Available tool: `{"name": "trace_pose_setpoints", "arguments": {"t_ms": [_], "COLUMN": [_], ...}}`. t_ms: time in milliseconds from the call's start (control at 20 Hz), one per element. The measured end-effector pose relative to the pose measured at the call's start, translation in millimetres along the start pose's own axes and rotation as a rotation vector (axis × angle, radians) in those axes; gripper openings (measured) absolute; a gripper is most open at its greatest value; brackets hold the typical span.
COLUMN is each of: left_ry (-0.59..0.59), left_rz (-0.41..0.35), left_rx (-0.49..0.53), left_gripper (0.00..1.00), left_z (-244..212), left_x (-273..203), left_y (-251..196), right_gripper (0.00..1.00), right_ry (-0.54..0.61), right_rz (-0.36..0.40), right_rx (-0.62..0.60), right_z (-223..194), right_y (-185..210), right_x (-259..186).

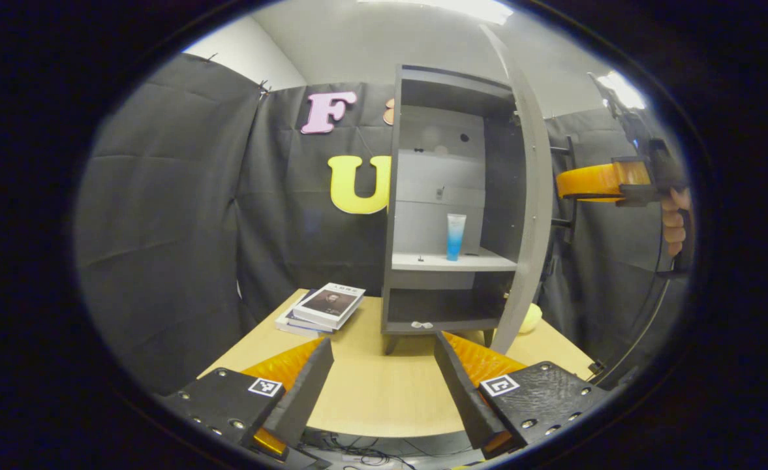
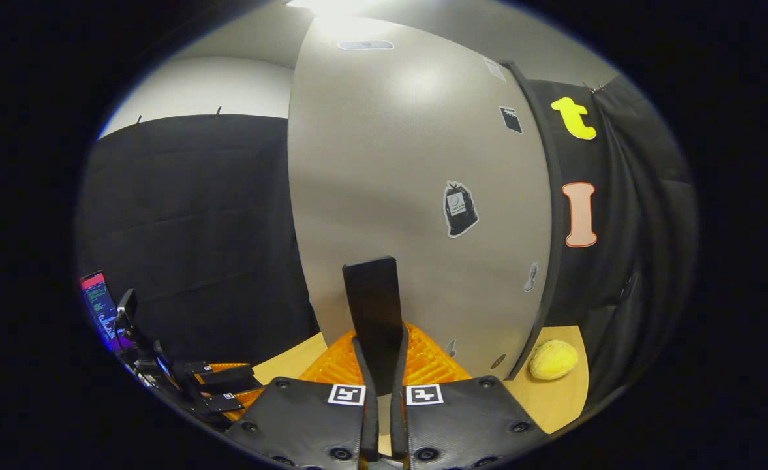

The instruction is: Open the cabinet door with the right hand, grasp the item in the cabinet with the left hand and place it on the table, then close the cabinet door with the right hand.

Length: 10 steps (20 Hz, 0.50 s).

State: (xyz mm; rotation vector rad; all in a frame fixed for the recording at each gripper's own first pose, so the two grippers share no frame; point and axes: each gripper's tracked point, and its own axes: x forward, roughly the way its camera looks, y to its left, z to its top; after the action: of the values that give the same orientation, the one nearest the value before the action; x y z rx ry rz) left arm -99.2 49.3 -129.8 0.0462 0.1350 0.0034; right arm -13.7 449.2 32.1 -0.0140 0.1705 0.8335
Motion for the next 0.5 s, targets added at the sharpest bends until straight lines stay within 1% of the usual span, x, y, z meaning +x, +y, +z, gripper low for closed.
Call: {"name": "trace_pose_setpoints", "arguments": {"t_ms": [50,100,250,400,450,500], "left_ry": [0.001,0.001,-0.009,-0.017,-0.016,-0.018], "left_rz": [0.013,0.023,0.035,0.018,0.009,0.004], "left_rx": [0.001,0.003,0.018,0.04,0.045,0.052], "left_gripper": [0.92,0.92,0.92,0.92,0.94,0.92], "left_z": [-2.0,-2.7,0.8,6.1,5.4,6.6], "left_x": [-2.1,-4.7,-10.9,-14.0,-13.8,-12.3], "left_y": [-5.1,-9.9,-24.4,-42.5,-48.7,-53.4], "right_gripper": [0.09,0.07,0.08,0.08,0.08,0.08], "right_ry": [-0.004,-0.007,-0.021,-0.049,-0.051,-0.054], "right_rz": [0.0,-0.001,-0.004,-0.027,-0.043,-0.059], "right_rx": [0.001,0.001,0.006,-0.002,0.009,0.022], "right_z": [0.0,0.7,5.1,8.5,9.3,9.0], "right_y": [-1.4,-0.7,-3.2,-4.2,-5.4,-6.0], "right_x": [-0.2,-2.0,-7.4,-14.5,-16.2,-15.1]}}
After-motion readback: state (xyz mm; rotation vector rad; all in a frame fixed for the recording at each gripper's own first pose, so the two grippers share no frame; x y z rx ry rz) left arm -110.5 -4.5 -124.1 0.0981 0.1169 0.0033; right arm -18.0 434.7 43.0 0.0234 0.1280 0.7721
